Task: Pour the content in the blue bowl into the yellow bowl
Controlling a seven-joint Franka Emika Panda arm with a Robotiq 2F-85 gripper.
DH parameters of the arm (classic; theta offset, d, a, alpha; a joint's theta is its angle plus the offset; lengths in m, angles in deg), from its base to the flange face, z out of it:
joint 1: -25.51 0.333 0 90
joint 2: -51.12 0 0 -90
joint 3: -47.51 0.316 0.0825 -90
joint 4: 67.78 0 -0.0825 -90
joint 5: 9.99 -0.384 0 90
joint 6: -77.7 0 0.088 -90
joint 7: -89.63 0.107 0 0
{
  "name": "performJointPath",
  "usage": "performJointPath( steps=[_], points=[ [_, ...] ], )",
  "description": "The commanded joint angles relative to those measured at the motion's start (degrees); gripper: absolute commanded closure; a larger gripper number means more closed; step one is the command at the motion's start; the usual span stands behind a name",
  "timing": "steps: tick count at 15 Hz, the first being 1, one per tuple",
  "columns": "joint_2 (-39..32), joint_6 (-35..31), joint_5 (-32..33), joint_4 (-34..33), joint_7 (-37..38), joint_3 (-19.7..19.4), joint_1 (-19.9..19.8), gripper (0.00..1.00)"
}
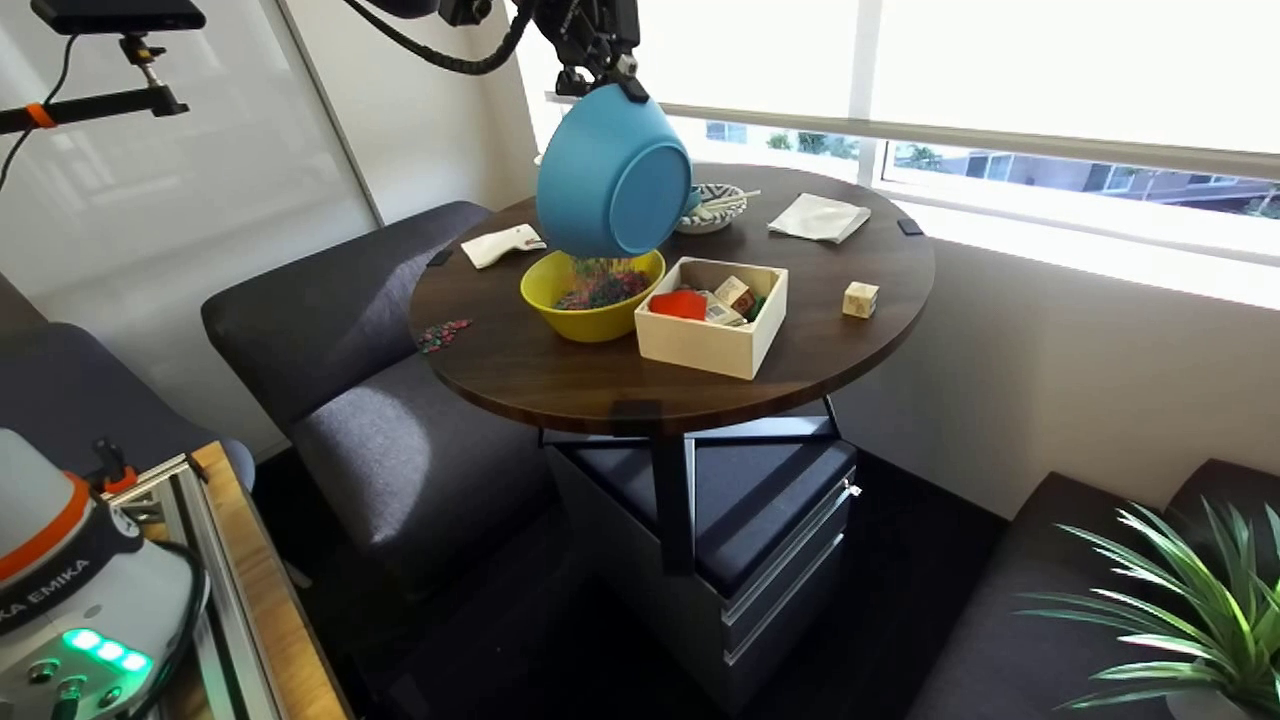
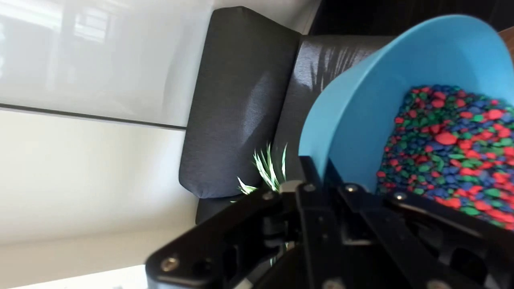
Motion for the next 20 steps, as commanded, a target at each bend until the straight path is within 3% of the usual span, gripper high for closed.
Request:
performJointPath(
  steps=[1,8,16,20],
  points=[
    [1.2,3.6,4.6,1.2,1.2,1.3,1.2,0.99],
    [1.2,8.6,10.3,1.3,2.5,3.2,2.5,0.99],
    [1.0,9.3,12.4,0.9,4.5,4.3,3.0,0.99],
    [3.4,1.2,2.9,0.8,0.9,3.5,-0.9,0.99]
  ],
)
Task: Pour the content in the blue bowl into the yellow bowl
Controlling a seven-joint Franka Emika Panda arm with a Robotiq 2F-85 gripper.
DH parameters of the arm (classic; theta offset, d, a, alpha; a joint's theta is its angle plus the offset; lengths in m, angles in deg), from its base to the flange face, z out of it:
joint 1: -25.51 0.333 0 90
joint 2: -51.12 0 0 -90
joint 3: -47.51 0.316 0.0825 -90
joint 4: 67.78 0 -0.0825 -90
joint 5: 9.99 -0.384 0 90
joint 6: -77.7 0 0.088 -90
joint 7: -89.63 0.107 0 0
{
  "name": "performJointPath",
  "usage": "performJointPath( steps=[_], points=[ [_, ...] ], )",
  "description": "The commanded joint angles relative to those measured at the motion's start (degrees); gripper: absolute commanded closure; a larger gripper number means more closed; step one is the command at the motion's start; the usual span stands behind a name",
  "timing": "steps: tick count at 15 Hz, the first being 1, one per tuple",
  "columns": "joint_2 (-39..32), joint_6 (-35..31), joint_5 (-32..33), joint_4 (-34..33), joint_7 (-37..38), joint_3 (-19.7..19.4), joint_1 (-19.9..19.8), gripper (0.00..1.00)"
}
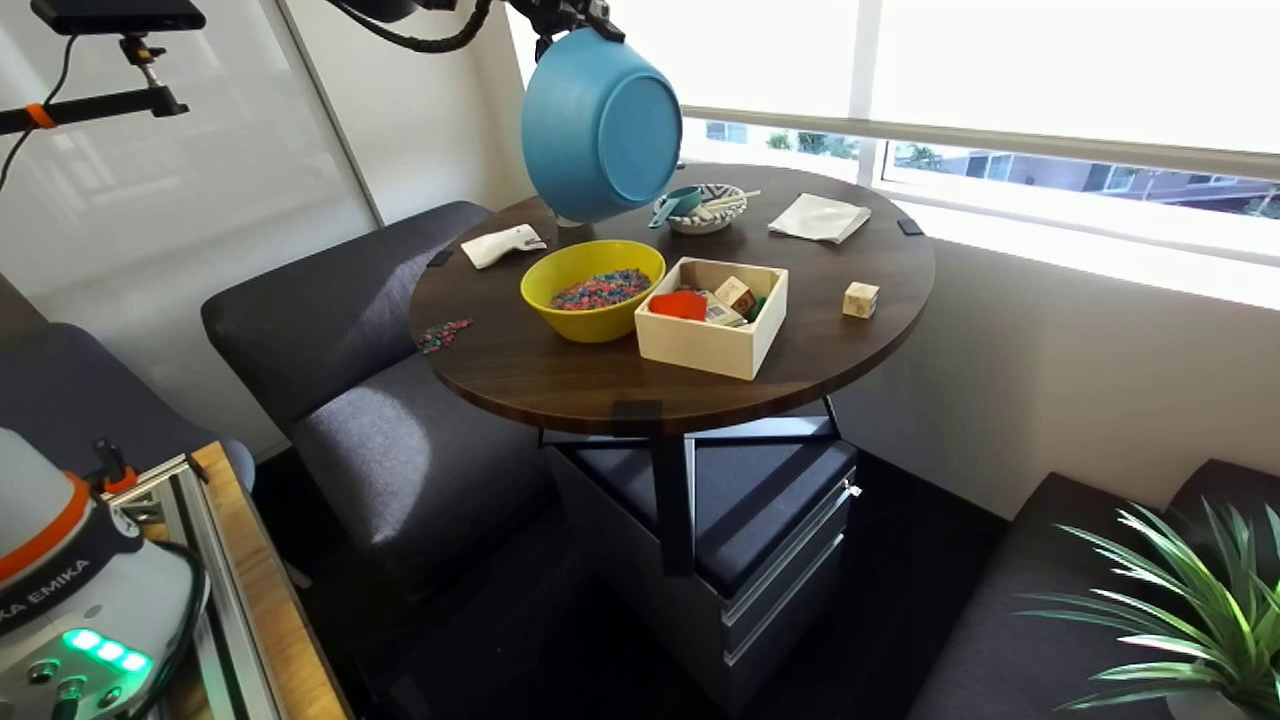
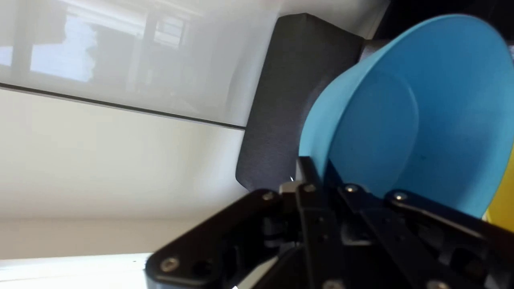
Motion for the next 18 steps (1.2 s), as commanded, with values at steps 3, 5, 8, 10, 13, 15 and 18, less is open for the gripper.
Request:
performJointPath(
  steps=[3,5,8,10,13,15,18],
  points=[
    [4.3,-13.2,-13.2,0.8,-5.2,-2.1,-6.5,0.99],
    [4.6,-17.8,-18.5,0.2,-7.1,-3.1,-8.2,0.99],
    [4.7,-23.3,-27.3,-0.7,-9.7,-3.9,-9.4,0.99],
    [5.0,-26.0,-33.1,-1.1,-11.7,-3.7,-9.2,0.99],
    [5.5,-28.9,-42.1,-1.5,-15.9,-3.0,-8.5,0.99],
    [5.3,-30.8,-48.0,-1.4,-19.2,-2.4,-8.0,0.99],
    [4.7,-33.8,-56.9,-0.2,-25.1,-1.3,-7.5,0.99]
  ],
)
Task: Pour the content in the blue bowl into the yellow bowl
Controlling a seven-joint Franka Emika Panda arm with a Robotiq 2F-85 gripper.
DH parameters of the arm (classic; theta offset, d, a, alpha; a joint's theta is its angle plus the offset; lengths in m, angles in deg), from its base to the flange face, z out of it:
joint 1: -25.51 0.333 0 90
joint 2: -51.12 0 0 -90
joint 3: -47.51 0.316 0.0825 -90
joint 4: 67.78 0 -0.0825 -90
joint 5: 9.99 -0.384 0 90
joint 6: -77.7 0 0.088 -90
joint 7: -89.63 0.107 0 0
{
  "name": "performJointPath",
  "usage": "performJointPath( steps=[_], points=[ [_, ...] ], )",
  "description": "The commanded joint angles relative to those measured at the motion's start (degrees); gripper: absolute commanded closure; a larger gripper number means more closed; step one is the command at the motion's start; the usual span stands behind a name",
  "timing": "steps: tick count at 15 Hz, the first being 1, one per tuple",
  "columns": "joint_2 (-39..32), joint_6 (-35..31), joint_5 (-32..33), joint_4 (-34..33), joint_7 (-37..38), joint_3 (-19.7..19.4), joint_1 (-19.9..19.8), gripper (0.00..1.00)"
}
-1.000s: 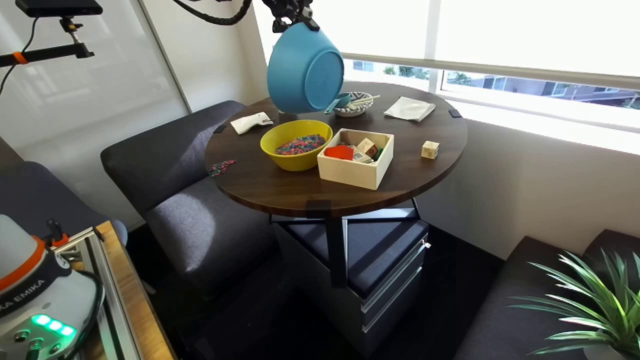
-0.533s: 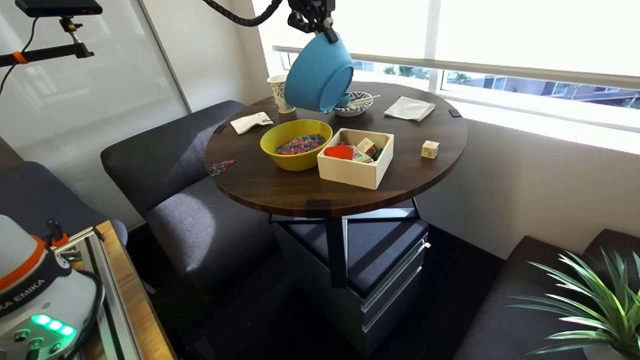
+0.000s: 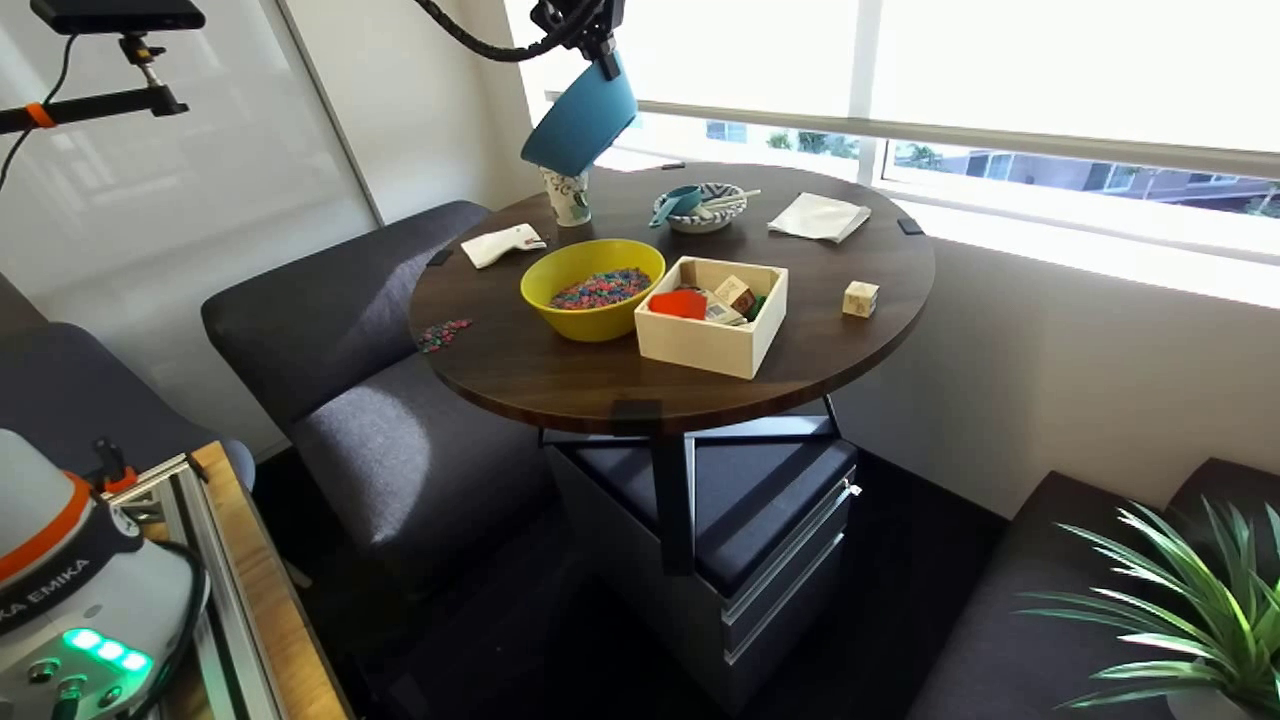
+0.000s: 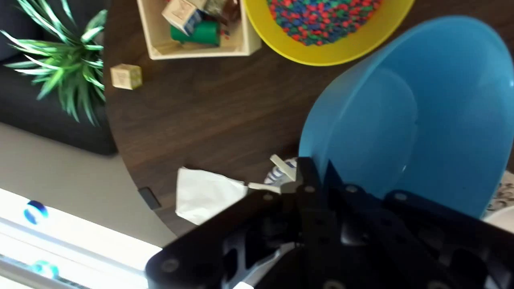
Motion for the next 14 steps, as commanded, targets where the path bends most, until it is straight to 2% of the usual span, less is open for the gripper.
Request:
performJointPath(
  steps=[1,5,10,12,14],
  points=[
    [-0.1,-3.5,-10.6,2.0,-7.9,1.1,0.3,0.99],
    [-1.9,-4.5,-22.8,3.4,-20.9,1.9,-0.8,0.99],
    [-6.4,2.1,-36.0,2.4,-37.9,1.8,-4.2,0.99],
    [-9.0,8.9,-37.6,0.3,-40.3,1.4,-5.4,0.99],
    [-11.0,14.7,-35.3,-1.5,-38.6,0.7,-5.6,0.99]
  ],
)
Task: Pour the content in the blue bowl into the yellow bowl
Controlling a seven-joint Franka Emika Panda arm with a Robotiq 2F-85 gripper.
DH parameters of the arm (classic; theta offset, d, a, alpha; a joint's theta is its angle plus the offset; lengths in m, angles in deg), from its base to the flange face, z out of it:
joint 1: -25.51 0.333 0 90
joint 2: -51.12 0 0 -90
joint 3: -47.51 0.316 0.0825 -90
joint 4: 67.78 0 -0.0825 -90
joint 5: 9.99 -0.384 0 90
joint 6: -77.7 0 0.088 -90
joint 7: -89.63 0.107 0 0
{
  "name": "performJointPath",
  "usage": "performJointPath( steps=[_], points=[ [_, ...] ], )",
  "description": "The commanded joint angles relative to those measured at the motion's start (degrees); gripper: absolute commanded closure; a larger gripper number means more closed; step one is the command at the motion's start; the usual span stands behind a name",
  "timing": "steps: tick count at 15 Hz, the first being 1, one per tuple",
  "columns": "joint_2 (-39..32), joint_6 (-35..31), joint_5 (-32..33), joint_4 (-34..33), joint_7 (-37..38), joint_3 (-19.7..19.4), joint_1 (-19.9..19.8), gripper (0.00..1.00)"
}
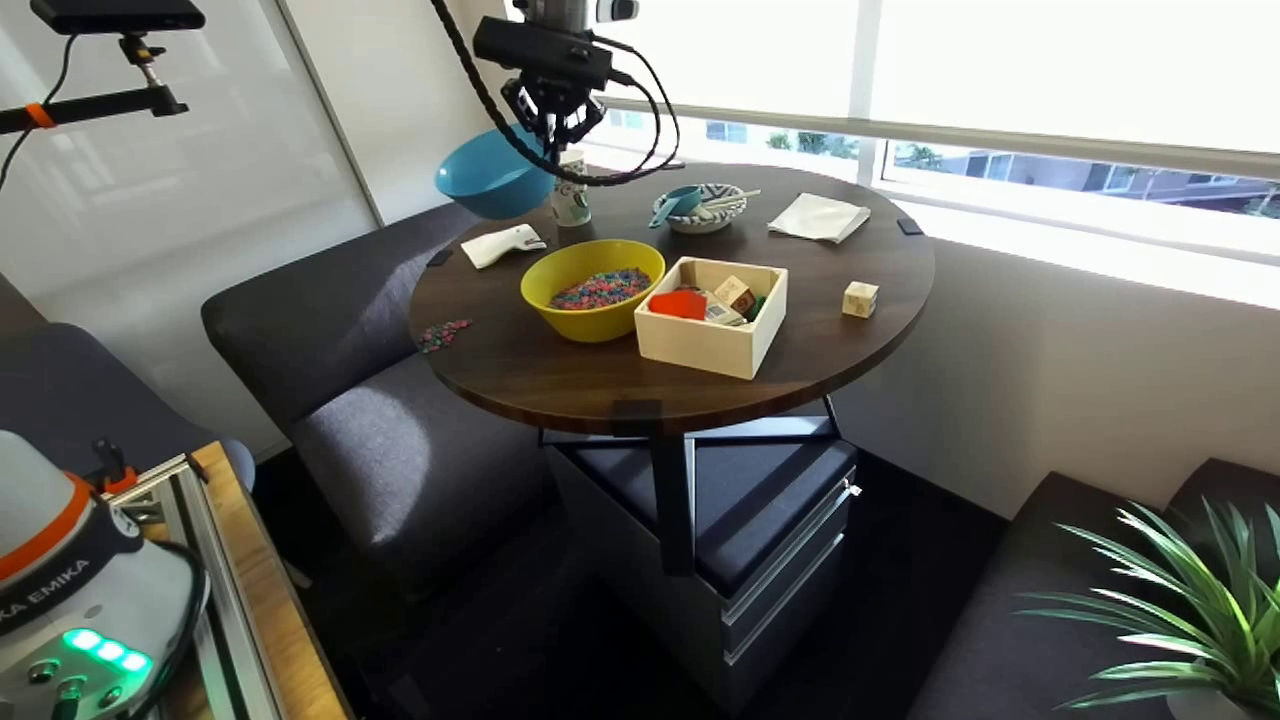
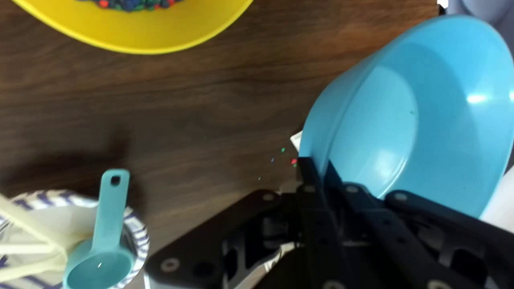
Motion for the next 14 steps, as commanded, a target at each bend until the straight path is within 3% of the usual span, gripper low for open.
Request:
performJointPath(
  steps=[1,5,7,14],
  points=[
    [-4.0,8.6,2.4,-4.3,1.8,-0.9,-0.3,0.99],
    [-6.2,9.6,6.0,-7.1,5.5,-1.2,0.3,0.99],
    [-5.2,8.3,4.9,-5.2,3.8,-0.7,-0.5,0.94],
    [-10.8,10.3,3.0,-11.2,9.8,-0.5,-0.9,0.99]
  ],
)
